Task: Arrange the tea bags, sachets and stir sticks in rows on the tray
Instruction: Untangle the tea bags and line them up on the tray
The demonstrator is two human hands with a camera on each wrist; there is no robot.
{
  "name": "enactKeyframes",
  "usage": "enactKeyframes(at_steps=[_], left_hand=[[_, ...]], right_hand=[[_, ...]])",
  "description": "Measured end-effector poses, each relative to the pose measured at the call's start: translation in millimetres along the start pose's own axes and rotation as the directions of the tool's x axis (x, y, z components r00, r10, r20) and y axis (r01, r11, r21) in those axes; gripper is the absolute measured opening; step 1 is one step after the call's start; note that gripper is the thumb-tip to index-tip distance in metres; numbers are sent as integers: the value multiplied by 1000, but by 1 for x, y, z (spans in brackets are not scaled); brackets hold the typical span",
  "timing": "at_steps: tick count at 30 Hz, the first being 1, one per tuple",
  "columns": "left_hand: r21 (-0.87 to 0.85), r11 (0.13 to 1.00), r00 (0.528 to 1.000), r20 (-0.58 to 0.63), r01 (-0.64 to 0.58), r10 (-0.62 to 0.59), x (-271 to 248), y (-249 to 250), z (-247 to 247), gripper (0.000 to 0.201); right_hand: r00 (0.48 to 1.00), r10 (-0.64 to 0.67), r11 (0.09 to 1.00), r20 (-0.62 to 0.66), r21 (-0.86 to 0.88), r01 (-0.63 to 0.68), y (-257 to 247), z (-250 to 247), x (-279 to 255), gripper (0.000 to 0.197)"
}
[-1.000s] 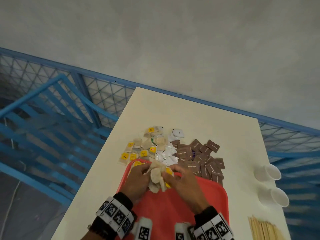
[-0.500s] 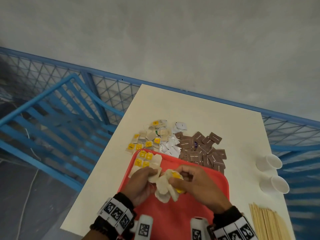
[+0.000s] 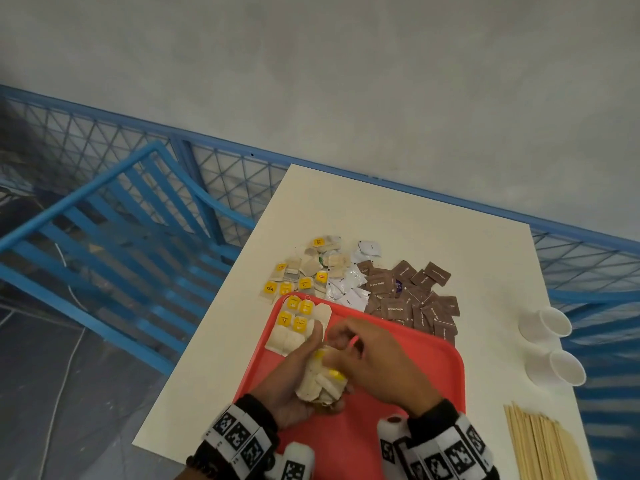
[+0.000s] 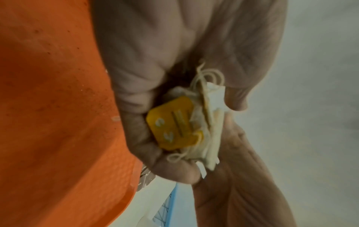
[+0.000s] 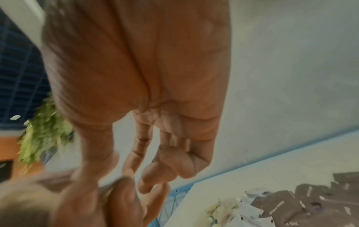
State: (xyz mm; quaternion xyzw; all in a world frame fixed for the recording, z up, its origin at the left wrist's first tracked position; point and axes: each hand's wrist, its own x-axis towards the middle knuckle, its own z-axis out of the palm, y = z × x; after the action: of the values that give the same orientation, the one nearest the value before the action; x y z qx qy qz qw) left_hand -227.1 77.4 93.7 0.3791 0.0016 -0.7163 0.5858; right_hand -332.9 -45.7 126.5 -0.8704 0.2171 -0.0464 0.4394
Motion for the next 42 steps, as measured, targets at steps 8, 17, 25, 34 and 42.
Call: enactKeyframes(at_steps=[8,17,25,34,42], left_hand=[[132,977,977,-109,-168,182,4,8,1,58],[265,931,950,-118,-251,290,-5,7,8,38],[614,673,845,-18,-412,534,-36,45,27,29],[678,538,745,22,-501,666,-54,58,43,17],[675,563,765,3,-477,644,-64,66,34,15]], right_hand=[[980,90,989,-177,-102,-109,-4,6,-24,31],[957,114,993,-268,46,-105,-17,-1,-30,22],[959,-30,999,-283,20,38,-35,-44,-34,15],[960,-72,992,-269,76,96,-39,-34,-32,25],[945,-42,972,-324,207,114,-46,-25,-25,19]])
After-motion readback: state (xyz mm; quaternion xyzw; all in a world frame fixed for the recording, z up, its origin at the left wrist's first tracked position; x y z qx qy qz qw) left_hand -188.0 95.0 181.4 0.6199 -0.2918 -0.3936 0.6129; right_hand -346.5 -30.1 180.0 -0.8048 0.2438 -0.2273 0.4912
